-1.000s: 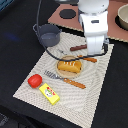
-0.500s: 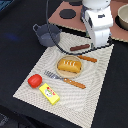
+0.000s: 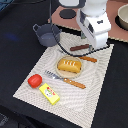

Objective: Interact with the objects in diverse but meaningful ways.

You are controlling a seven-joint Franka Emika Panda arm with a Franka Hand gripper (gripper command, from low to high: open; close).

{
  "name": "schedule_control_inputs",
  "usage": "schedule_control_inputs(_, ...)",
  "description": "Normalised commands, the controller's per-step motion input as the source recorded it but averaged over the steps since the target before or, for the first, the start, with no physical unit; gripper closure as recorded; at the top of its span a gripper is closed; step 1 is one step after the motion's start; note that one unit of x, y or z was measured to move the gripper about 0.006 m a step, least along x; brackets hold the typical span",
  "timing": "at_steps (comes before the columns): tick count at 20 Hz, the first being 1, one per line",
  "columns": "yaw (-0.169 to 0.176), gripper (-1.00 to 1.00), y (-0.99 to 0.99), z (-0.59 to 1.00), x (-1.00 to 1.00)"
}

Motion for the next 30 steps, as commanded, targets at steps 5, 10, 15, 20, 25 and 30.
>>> schedule_control_inputs(5,0.141,1.0,0.27,-0.41,-0.27)
schedule_control_inputs(10,0.131,1.0,0.24,-0.29,-0.17)
schedule_control_inputs(15,0.085,1.0,0.17,0.06,-0.02)
schedule_control_inputs(20,0.059,1.0,0.02,0.37,-0.11)
schedule_control_inputs(25,0.02,1.0,-0.21,0.4,-0.71)
schedule_control_inputs(30,-0.025,1.0,-0.44,0.37,-0.81)
